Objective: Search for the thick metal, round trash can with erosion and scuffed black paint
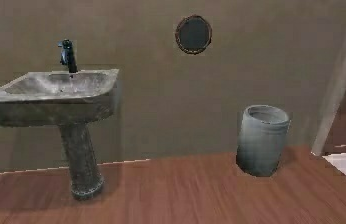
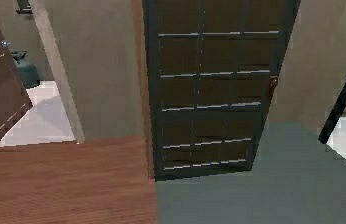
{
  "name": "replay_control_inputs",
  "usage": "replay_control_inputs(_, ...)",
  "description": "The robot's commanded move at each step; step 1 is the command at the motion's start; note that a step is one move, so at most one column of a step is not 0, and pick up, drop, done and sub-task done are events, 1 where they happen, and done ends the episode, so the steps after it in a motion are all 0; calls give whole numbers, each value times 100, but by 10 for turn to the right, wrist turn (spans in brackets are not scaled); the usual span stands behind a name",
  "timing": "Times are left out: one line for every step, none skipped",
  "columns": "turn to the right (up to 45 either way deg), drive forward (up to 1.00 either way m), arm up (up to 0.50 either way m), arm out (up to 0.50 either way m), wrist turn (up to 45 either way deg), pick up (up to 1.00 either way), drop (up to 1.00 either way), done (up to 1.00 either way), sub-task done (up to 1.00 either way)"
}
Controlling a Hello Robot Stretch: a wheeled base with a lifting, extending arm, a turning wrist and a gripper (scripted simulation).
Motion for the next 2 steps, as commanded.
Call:
replay_control_inputs(210, 0, 0, 0, 0, 0, 0, 0, 0)
replay_control_inputs(30, 0, 0, 0, 0, 0, 0, 0, 0)
